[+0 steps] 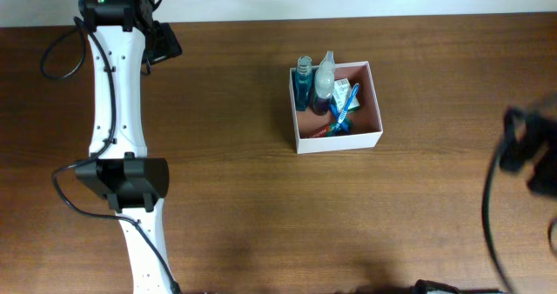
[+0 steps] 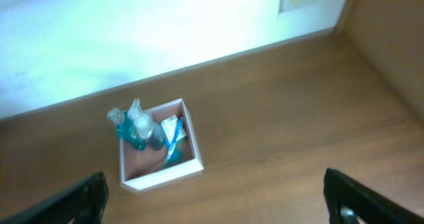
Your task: Pack container
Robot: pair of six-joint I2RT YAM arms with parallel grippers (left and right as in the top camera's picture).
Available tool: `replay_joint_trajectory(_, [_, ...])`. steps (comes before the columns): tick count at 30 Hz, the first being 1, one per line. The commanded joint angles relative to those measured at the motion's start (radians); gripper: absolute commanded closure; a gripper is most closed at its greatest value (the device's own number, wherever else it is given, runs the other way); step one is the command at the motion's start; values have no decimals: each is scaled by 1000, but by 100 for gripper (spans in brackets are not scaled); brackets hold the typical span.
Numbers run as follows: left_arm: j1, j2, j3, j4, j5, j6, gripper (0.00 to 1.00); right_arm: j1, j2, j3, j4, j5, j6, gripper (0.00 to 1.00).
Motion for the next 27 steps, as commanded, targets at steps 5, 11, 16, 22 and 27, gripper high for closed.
replay_joint_trajectory(5, [1,5,-2,2,3,-9,0,23,-333,-500,388,112,-24,1])
replay_joint_trajectory(11, [1,5,-2,2,3,-9,1,113,-565,-882,650,87,-21,1])
replay_joint_trajectory(16, [1,5,-2,2,3,-9,0,212,-750,-1195,883,87,-132,1])
replay_joint_trajectory(22, [1,5,-2,2,3,-9,1,269,-914,-1534,1163,86,-185,1])
replay_joint_trajectory(27, [1,5,-2,2,3,-9,1,269,-986,-1741,1352,83,-185,1])
